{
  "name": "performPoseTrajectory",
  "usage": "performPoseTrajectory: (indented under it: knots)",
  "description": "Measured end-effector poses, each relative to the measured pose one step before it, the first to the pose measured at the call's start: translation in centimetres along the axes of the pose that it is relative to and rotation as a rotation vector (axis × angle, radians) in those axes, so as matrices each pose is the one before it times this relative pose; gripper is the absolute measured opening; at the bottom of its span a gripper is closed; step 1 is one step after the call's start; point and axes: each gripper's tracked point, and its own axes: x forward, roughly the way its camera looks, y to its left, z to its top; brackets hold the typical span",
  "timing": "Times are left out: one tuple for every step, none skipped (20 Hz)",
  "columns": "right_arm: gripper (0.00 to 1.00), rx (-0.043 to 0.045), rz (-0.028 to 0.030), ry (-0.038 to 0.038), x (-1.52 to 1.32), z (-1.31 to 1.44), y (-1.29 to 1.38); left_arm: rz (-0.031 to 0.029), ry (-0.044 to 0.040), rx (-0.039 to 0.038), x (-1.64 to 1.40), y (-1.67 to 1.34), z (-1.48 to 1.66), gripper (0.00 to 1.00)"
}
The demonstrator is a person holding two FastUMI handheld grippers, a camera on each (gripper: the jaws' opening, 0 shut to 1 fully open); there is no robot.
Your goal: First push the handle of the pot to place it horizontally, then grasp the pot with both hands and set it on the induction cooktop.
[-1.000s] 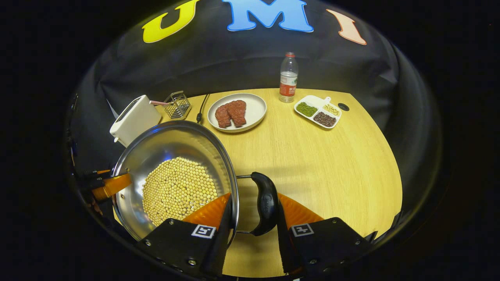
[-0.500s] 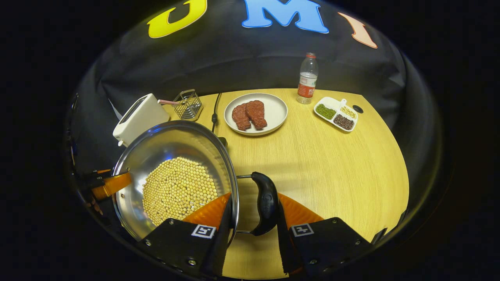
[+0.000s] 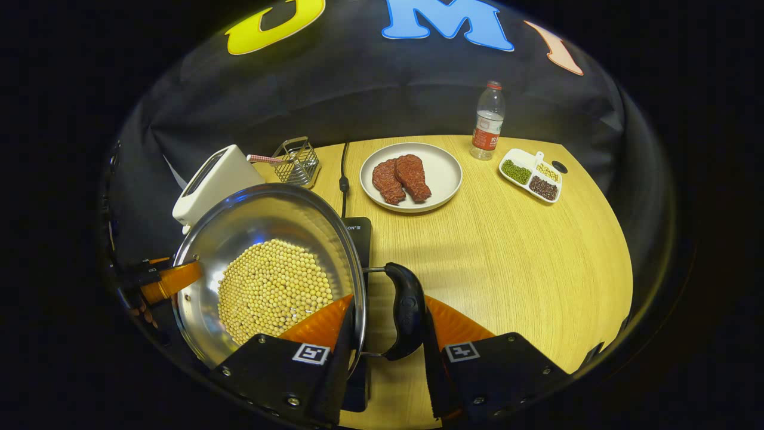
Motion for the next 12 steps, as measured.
performPoseTrajectory:
  knots:
    - [0.56, 0.00736, -0.00364, 0.00198, 0.107, -0.026, 0.319, -0.00203, 0.00112, 0.00623, 0.173, 0.323, 0.110, 0.63]
    - [0.56, 0.00271, -0.00261, 0.00138, 0.109, -0.115, 0.280, -0.00228, 0.00195, 0.00504, 0.299, 0.215, -0.020, 0.63]
    - [0.56, -0.00035, -0.00195, -0.00061, 0.059, 0.071, 0.220, -0.00369, 0.00027, -0.00058, 0.372, 0.252, 0.044, 0.65]
    - [0.56, 0.00485, -0.00314, -0.00232, 0.152, 0.054, 0.114, -0.00650, 0.00303, -0.00360, 0.483, 0.215, 0.011, 0.62]
    - [0.56, 0.00241, -0.00268, 0.00279, 0.062, 0.007, 0.075, -0.00671, 0.00059, 0.00038, 0.349, 0.194, 0.019, 0.62]
    - [0.56, 0.00261, -0.00072, 0.00172, 0.086, -0.075, 0.141, -0.00534, 0.00011, 0.00206, 0.100, 0.014, -0.057, 0.62]
    - [0.56, 0.00384, -0.00313, 0.00362, 0.051, 0.007, 0.019, -0.00515, 0.00148, -0.00083, 0.236, 0.041, 0.025, 0.62]
    - [0.55, 0.00395, -0.00312, 0.00121, 0.101, -0.028, 0.026, -0.00422, 0.00040, 0.00019, 0.220, 0.074, 0.051, 0.62]
    - [0.55, 0.00199, -0.00216, -0.00067, 0.047, 0.026, -0.001, -0.00352, -0.00036, 0.00308, 0.282, 0.066, 0.056, 0.63]
    - [0.55, 0.00235, -0.00063, -0.00033, 0.105, -0.038, 0.093, -0.00256, -0.00039, 0.00270, 0.090, 0.065, 0.037, 0.63]
    - [0.55, 0.00116, -0.00049, 0.00121, 0.042, -0.037, 0.030, -0.00236, 0.00102, 0.00051, 0.189, 0.105, 0.002, 0.63]
    - [0.55, 0.00011, -0.00108, 0.00395, 0.155, -0.066, 0.037, -0.00090, 0.00047, 0.00201, 0.065, -0.014, -0.045, 0.62]
